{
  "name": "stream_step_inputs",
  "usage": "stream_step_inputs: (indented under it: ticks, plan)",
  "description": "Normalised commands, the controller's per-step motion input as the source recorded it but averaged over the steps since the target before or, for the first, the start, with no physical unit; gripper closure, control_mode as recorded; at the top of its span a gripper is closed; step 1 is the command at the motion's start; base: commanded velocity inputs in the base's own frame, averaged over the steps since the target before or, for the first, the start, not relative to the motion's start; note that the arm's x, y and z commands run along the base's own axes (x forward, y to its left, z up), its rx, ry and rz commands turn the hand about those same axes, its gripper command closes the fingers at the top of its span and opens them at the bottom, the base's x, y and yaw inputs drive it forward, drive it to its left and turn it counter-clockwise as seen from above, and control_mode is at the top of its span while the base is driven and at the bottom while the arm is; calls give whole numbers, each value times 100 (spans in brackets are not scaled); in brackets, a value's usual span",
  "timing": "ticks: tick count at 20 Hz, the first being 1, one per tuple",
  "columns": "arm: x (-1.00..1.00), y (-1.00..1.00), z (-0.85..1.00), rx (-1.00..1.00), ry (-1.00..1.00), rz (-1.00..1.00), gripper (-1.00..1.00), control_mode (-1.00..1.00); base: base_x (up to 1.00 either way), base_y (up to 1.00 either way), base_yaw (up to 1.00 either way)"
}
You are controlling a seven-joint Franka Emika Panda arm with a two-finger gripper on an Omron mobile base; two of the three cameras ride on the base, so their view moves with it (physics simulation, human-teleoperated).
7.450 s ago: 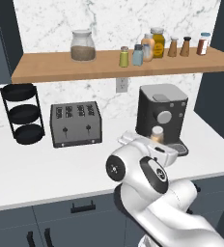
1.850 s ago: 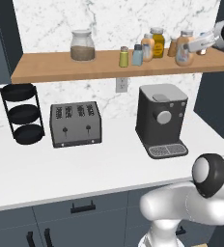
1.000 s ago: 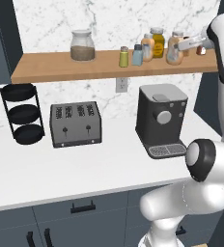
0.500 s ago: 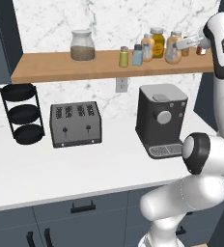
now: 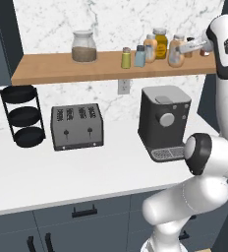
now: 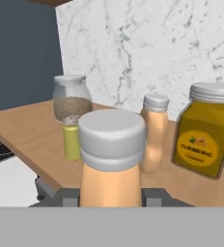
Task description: Put the shaker and condiment bottle from the counter next to their counterparts in the cabinet.
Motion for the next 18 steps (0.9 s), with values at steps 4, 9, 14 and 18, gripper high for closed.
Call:
stream_step_inputs:
  ticks: [4, 9, 14, 18]
  plan:
    - [19, 0, -2, 0, 0, 0, 100, -100, 0, 0, 0]
    - [31, 0, 0, 0, 0, 0, 100, -100, 0, 0, 0]
    - [32, 0, 0, 0, 0, 0, 100, -100, 0, 0, 0]
    - [25, 0, 0, 0, 0, 0, 100, -100, 0, 0, 0]
